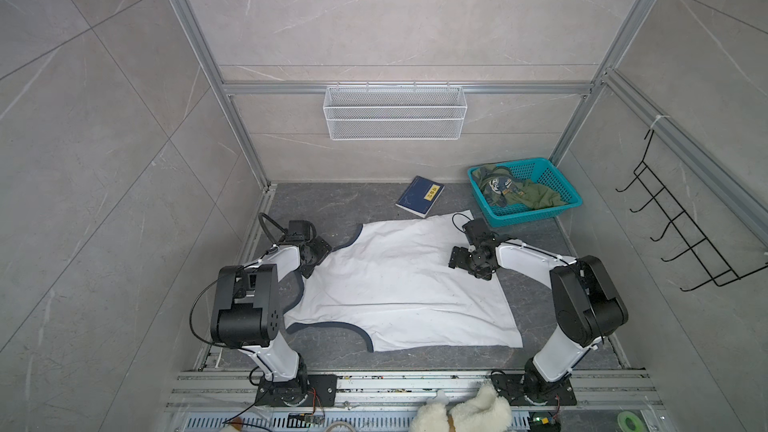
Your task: Fold and stack the tank tops
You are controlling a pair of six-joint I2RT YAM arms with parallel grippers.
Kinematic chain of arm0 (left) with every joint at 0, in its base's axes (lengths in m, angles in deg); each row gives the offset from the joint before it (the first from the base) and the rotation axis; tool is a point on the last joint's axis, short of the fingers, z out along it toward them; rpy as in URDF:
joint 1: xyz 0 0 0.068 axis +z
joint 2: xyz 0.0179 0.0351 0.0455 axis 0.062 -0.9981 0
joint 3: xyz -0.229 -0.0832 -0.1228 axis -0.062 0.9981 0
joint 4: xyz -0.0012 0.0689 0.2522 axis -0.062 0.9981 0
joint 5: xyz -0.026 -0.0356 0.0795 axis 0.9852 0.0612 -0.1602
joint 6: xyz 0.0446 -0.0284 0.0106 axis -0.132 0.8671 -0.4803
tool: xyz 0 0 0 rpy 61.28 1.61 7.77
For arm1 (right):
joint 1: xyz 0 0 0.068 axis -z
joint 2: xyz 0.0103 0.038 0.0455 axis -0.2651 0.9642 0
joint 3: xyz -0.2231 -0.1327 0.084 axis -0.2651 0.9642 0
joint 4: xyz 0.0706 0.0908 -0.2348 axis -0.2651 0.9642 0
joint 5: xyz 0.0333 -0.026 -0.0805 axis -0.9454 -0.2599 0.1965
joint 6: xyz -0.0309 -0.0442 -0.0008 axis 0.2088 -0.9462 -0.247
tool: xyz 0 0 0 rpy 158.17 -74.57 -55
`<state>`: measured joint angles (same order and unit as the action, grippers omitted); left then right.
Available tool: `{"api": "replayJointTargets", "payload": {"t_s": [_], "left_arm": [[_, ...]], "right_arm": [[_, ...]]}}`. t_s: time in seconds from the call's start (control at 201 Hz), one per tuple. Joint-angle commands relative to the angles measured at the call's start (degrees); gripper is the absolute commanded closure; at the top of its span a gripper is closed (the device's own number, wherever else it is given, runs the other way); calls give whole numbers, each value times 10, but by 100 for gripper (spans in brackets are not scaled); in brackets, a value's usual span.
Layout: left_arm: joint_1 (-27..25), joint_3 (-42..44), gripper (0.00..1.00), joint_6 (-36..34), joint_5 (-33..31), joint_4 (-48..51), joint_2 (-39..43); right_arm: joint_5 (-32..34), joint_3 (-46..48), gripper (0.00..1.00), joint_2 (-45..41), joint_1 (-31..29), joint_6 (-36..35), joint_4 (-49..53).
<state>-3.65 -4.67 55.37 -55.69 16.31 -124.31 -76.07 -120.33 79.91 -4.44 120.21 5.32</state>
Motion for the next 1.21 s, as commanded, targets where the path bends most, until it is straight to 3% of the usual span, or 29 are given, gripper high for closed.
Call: {"api": "replayJointTargets", "payload": {"t_s": [0.0, 0.224, 0.318, 0.393, 0.537, 0.776, 0.916, 1.05, 1.204], "left_arm": [[6, -8, 16, -7, 12, -14, -39], [24, -53, 16, -32, -16, 9, -69], [33, -58, 16, -31, -12, 28, -49], [21, -57, 15, -45, 12, 38, 2], [-74, -52, 10, -78, -20, 117, 144], [-209, 72, 10, -36, -10, 196, 307], [-327, 102, 11, -2, -15, 262, 354], [-448, 130, 12, 65, -36, 264, 385], [-520, 156, 12, 109, -64, 225, 344]], "right_arm": [[-18, 50, 9, -23, -16, 47, -25], [-57, 137, 9, -88, -63, 124, -82], [-26, 113, 9, -105, -62, 91, -43], [7, 61, 8, -104, -58, 23, 18], [56, -1, 9, -148, -48, -30, 113], [-29, 83, 9, -234, -55, 3, 89], [-28, 105, 9, -233, -55, 6, 78], [-2, 89, 9, -210, -54, 1, 70], [10, 37, 9, -153, -40, -19, 35]]}}
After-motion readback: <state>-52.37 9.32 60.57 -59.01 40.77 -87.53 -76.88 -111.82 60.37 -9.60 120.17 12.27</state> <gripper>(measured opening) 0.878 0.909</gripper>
